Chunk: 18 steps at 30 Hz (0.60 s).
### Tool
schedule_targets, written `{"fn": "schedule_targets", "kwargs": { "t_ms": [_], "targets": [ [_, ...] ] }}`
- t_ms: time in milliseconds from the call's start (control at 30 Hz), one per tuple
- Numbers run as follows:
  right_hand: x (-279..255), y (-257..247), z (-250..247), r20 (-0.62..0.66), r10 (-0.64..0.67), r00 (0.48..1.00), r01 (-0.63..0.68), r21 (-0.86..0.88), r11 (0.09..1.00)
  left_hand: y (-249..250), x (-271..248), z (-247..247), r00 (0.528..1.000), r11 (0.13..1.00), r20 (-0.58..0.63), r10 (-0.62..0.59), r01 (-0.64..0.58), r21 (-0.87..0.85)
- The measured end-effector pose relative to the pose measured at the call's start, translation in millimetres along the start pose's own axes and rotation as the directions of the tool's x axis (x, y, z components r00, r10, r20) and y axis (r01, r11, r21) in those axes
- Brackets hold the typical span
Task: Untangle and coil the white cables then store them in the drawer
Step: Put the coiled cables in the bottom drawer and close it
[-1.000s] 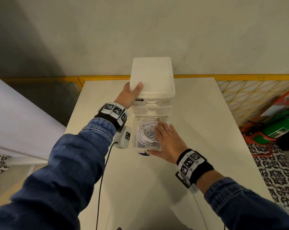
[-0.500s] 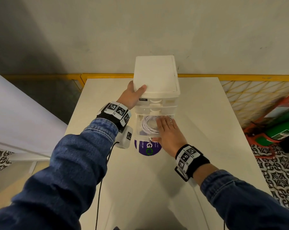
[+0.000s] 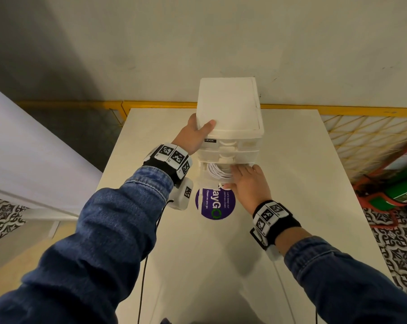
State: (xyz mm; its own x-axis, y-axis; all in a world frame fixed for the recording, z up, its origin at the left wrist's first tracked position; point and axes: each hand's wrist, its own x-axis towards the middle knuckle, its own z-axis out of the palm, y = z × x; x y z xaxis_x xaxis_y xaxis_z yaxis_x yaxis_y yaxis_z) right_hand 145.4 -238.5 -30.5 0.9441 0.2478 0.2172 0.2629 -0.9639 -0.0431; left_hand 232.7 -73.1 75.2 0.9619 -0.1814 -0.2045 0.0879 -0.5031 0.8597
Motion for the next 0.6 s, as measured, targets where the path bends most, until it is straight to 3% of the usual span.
{"fn": "schedule_targets", "kwargs": {
  "t_ms": [100,267,467,533,600],
  "targets": [
    [1.0,1.0,0.2,-0.049,0.002,0.999,-0.003,-0.018,1.000,-0.2,0.4,-0.2,1.000,1.000,0.005,-0.001,0.001,0.009],
    [3.0,-5.7,-4.0,-0.023,0.094,0.995,-0.095,-0.050,0.994,-1.8,1.0,-0.8,1.000,1.000,0.025,0.015,-0.016,0.017],
    [6.2,-2.9,4.9,-0.097,0.036,0.995,-0.043,-0.077,0.996,-4.1,2.2,1.4,0.999,0.999,0.006,0.037,-0.037,0.022],
    [2.9,1.8,2.7,-0.176,0.051,0.983,-0.054,-0.014,0.998,-4.8,2.5,2.1,0.999,0.999,0.002,0.040,-0.040,0.023],
    [-0.4,7.6,-1.7,-0.241,0.180,0.954,-0.151,0.133,0.980,-5.1,2.5,2.6,0.999,0.999,0.000,0.039,-0.039,0.016]
  ]
}}
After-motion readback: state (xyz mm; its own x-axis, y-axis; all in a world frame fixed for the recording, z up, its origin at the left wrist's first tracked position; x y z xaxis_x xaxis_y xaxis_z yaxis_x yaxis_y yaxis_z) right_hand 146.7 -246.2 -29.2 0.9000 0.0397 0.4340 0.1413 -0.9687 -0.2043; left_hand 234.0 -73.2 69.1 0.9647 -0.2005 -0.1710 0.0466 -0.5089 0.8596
